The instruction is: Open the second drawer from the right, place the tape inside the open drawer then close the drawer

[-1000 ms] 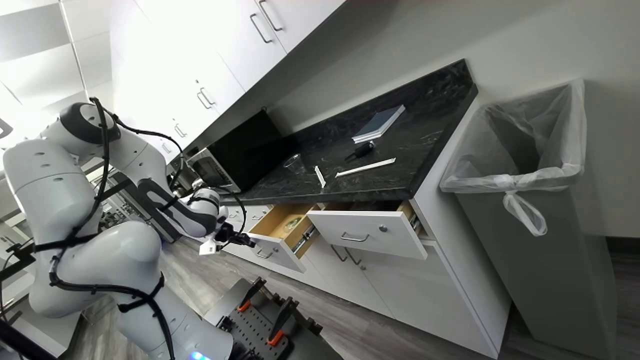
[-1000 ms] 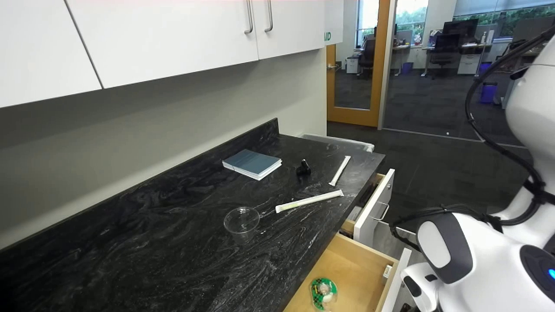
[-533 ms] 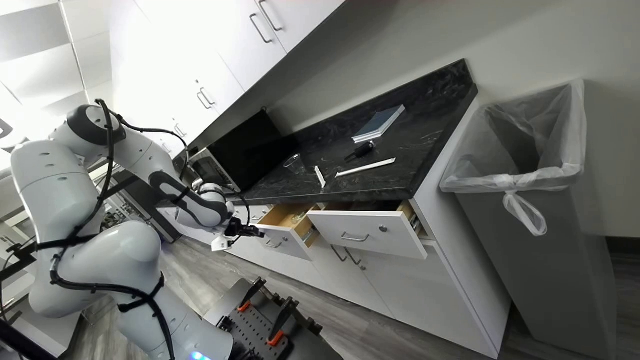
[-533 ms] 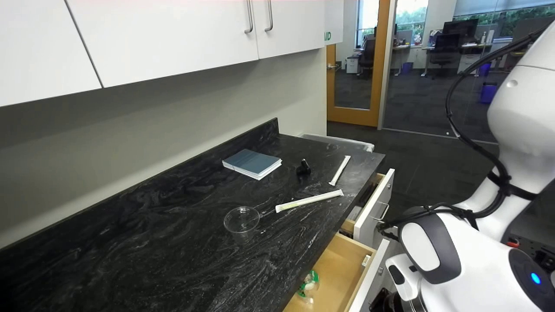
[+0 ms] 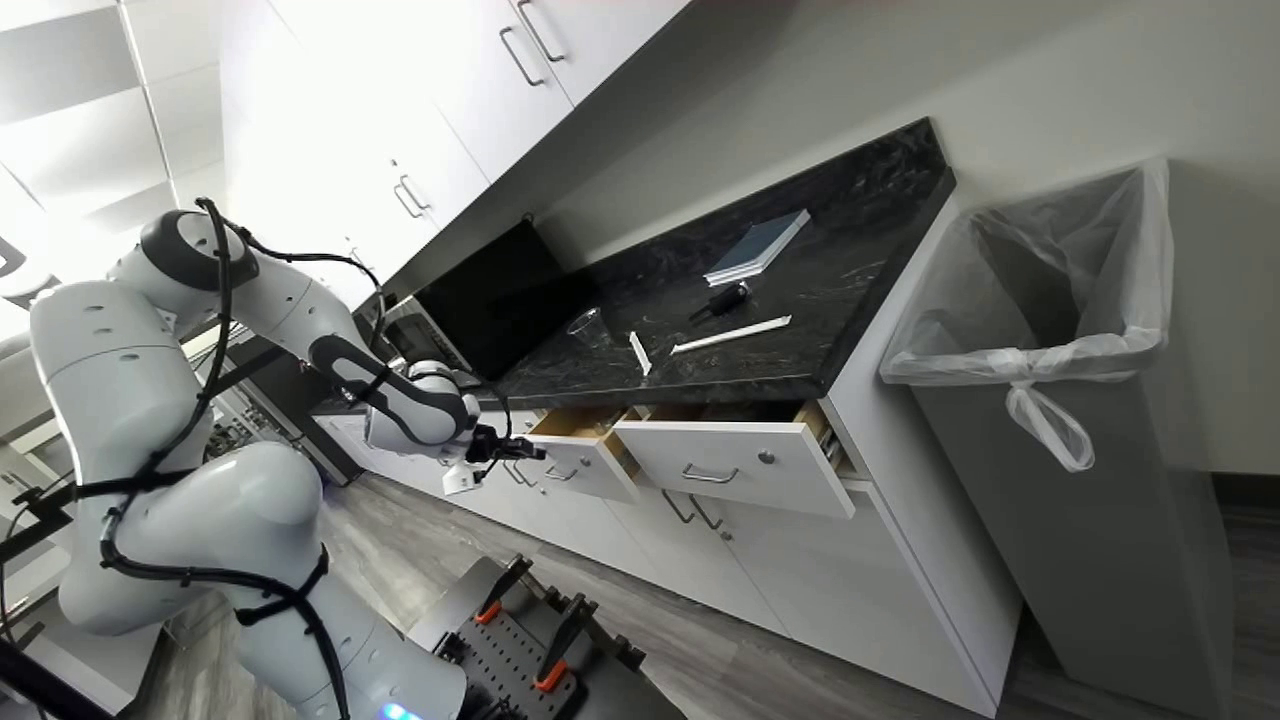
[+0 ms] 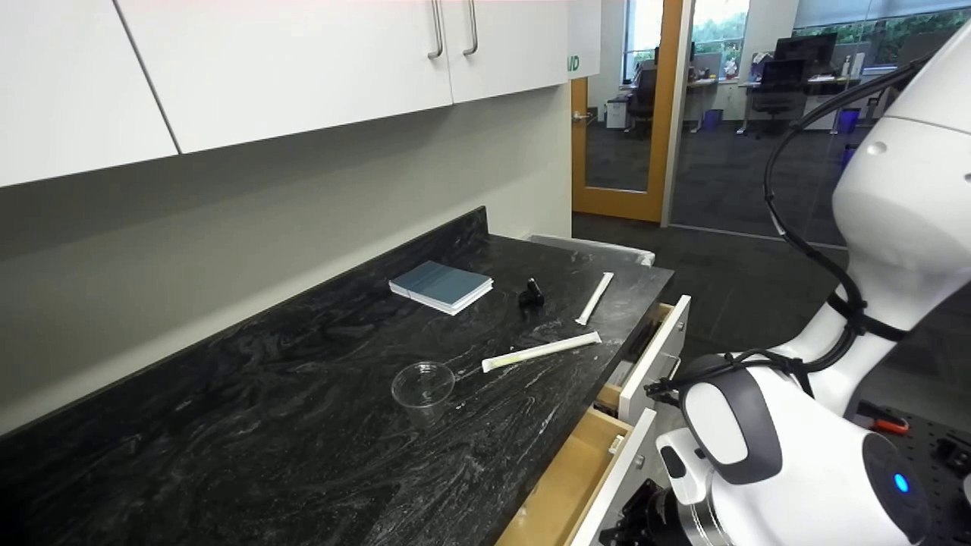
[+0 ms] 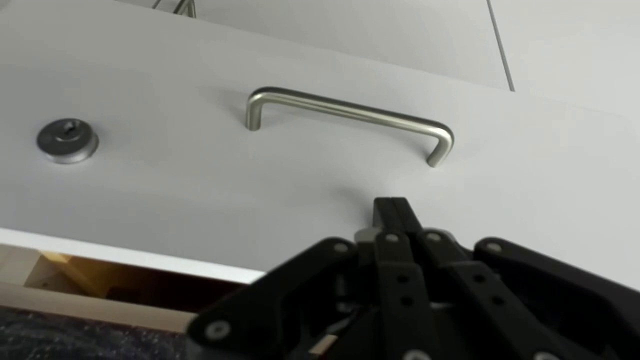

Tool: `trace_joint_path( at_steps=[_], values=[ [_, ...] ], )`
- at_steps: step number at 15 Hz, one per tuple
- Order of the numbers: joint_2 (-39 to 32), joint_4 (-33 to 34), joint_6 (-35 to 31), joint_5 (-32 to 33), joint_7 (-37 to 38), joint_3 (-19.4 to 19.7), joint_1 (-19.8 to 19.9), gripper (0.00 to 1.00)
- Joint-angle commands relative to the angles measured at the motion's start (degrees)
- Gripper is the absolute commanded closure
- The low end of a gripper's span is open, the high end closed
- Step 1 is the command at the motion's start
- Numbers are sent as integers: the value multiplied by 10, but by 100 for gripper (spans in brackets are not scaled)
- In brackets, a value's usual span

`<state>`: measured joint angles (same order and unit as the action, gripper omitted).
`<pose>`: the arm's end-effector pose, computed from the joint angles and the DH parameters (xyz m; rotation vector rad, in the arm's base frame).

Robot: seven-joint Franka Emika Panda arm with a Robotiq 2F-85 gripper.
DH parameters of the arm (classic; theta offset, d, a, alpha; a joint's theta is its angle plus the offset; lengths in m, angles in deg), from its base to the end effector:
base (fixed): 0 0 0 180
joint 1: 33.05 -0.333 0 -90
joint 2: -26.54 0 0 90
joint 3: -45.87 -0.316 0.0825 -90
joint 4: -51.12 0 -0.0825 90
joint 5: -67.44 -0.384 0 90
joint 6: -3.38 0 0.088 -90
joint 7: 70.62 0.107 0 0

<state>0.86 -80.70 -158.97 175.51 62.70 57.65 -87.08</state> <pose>0.3204 0.3461 0.1342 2.9330 0.4106 0.9532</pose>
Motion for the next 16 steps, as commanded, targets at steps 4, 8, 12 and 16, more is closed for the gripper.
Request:
trace_joint_path(
  at_steps=[4,8,12,16],
  values=[
    [-26,40,18,41,24,17,22,100],
    [-49,67,12,62,36,22,41,100],
    [-67,91,7,60,29,19,54,100],
    [18,18,55,-30,-60,-97,125,100]
  ],
)
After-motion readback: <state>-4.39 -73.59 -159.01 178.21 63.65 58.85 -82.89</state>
